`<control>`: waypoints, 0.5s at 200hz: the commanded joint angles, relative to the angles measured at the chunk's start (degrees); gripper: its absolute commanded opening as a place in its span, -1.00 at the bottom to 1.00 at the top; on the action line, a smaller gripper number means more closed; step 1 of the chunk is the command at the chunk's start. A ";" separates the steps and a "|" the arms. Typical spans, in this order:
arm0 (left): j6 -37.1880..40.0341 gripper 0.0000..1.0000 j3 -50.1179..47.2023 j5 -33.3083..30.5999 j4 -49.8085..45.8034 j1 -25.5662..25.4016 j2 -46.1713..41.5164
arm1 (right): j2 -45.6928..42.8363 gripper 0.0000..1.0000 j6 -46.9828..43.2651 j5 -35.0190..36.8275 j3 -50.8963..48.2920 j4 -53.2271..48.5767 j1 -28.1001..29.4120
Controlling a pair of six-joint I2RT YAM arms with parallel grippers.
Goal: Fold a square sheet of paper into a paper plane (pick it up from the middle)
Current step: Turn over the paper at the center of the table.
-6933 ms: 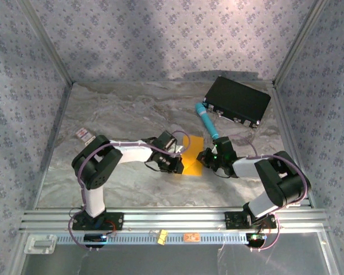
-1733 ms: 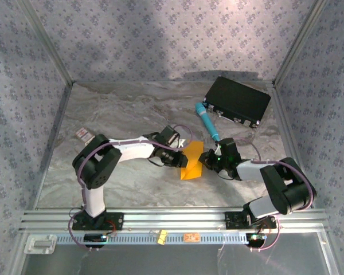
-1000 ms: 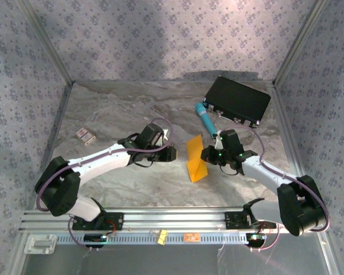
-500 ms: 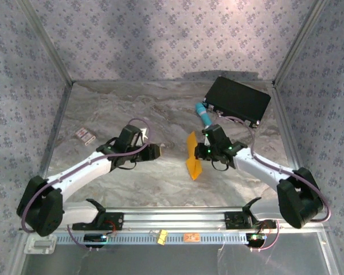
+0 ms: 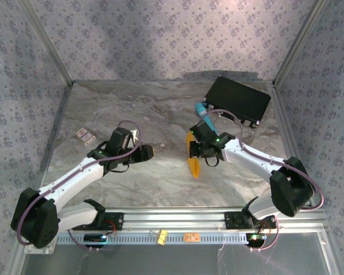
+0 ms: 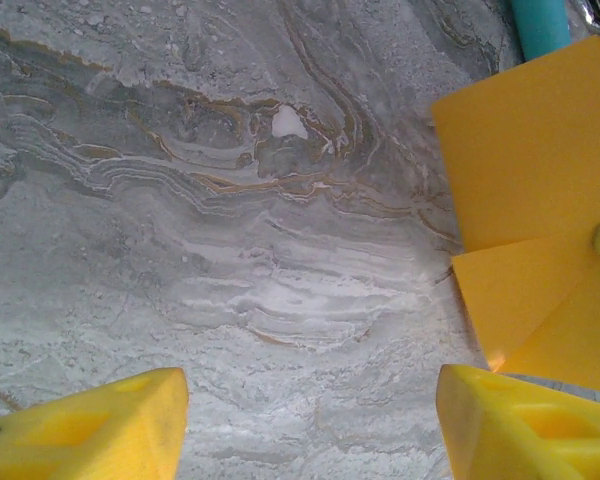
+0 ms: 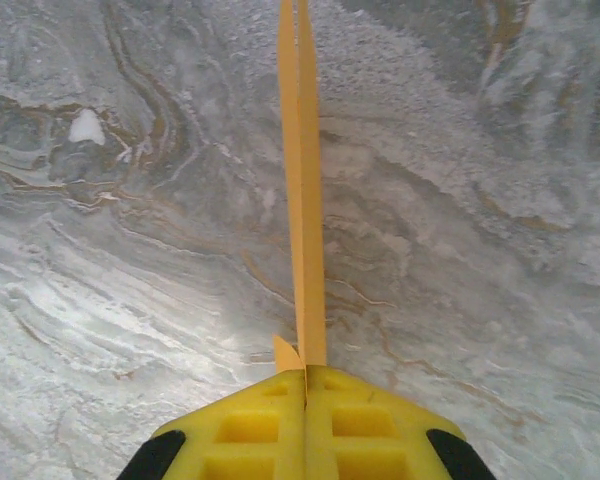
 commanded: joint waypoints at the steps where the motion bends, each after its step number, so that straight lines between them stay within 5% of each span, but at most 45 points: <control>1: -0.19 0.36 0.69 0.08 -0.84 0.81 -0.28 | 0.08 -0.89 0.37 7.65 3.35 -8.27 1.01; 61: -0.71 0.45 3.14 1.59 -0.28 3.66 2.82 | 3.74 -0.88 6.72 31.58 11.13 -27.23 7.10; 100: -3.77 0.46 1.12 -0.15 -0.80 7.92 0.51 | 14.46 -0.87 12.40 37.89 18.69 -33.49 12.32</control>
